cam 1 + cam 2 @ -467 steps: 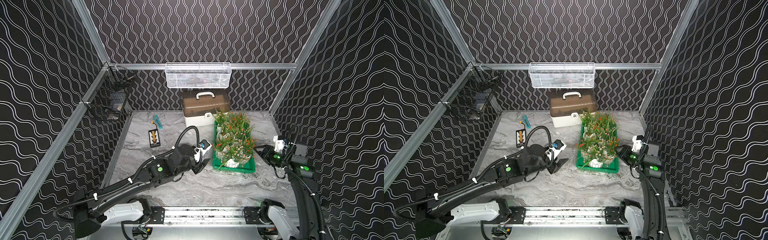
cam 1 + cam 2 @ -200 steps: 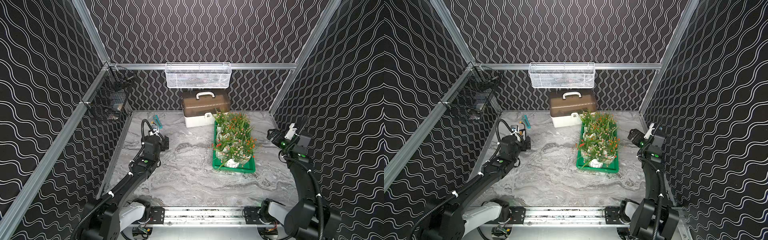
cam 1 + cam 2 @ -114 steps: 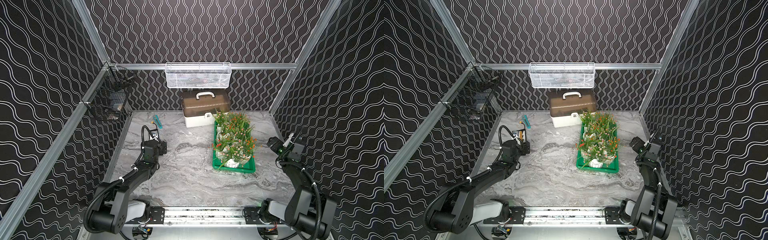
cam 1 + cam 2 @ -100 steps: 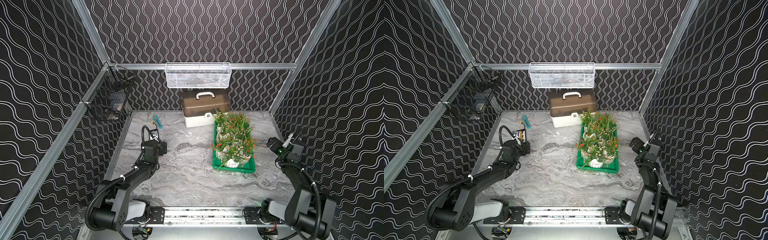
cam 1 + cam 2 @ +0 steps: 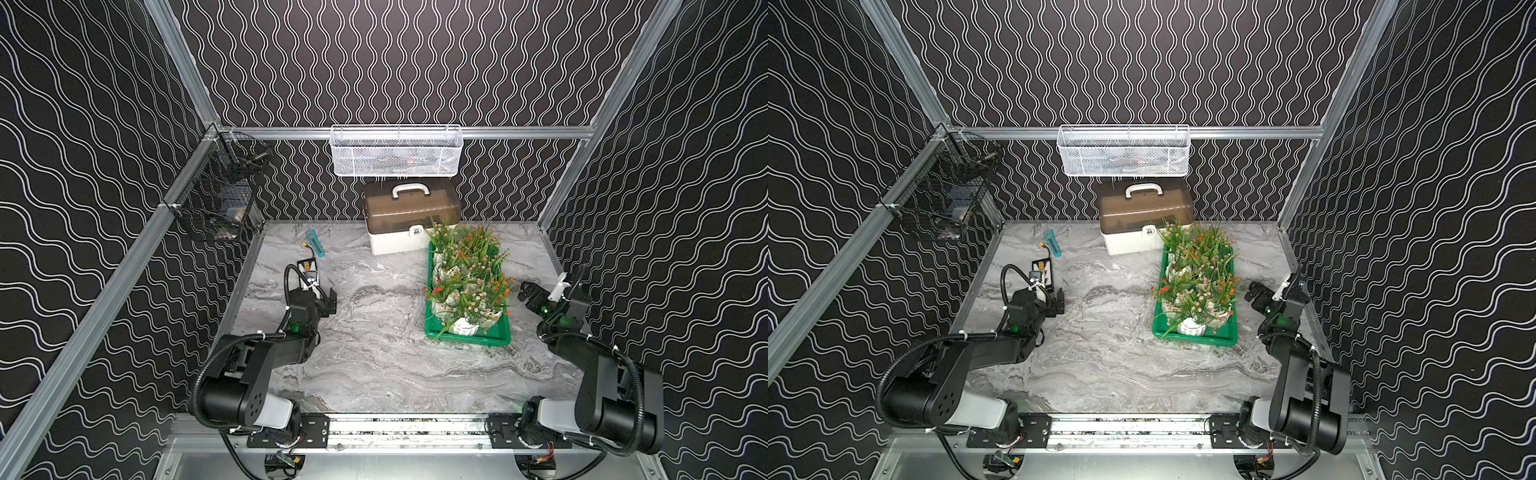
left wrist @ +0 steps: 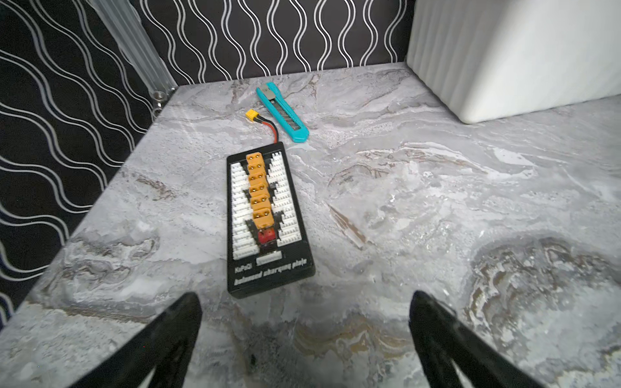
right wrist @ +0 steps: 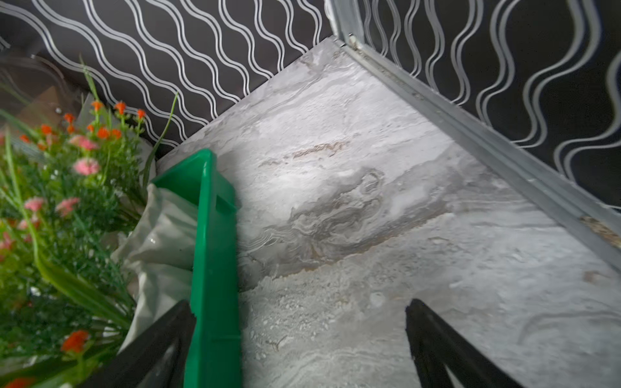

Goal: Put the potted gypsophila into the storage box
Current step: Reset both arms

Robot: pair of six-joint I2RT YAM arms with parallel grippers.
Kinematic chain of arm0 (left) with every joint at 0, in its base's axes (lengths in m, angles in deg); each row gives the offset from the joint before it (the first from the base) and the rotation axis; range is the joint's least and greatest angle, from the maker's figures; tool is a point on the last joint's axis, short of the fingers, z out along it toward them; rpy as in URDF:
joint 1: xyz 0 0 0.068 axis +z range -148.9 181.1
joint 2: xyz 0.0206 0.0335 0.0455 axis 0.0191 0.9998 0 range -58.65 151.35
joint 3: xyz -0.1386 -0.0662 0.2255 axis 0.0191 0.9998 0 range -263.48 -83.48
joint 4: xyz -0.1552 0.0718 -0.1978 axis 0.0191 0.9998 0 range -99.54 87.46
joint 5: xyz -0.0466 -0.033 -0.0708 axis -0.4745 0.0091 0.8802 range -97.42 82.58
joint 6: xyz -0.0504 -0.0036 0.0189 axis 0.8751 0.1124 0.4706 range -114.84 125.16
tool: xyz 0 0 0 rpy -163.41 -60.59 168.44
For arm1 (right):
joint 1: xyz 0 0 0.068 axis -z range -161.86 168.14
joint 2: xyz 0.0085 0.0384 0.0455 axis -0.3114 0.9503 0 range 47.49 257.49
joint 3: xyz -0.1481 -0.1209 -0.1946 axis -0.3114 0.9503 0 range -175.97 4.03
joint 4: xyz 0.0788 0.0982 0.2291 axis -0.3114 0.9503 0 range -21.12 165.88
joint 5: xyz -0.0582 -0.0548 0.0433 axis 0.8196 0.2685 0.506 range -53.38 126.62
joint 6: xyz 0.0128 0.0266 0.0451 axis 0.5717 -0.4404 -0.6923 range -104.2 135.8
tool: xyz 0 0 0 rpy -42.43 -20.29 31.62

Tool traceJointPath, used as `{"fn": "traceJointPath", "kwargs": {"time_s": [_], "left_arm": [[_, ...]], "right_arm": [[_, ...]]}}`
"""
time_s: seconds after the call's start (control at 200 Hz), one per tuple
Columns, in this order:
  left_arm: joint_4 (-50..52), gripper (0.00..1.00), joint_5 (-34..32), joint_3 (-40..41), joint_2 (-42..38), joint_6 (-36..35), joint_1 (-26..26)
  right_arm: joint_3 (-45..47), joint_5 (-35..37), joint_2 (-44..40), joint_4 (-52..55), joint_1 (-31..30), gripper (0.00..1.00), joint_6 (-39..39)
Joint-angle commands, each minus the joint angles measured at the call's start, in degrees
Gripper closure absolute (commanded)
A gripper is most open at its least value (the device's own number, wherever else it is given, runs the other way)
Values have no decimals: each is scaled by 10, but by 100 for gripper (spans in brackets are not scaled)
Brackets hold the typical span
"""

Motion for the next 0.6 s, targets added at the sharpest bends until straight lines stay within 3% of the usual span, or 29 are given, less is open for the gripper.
{"fn": "traceJointPath", "kwargs": {"time_s": [0.0, 0.591], "left_arm": [[-72, 1, 15, 1, 11, -4, 1], [-158, 3, 20, 13, 87, -9, 2]], "right_arm": [[10, 21, 15, -81, -16, 0, 13], [53, 76, 108, -258, -85, 0, 49]]}}
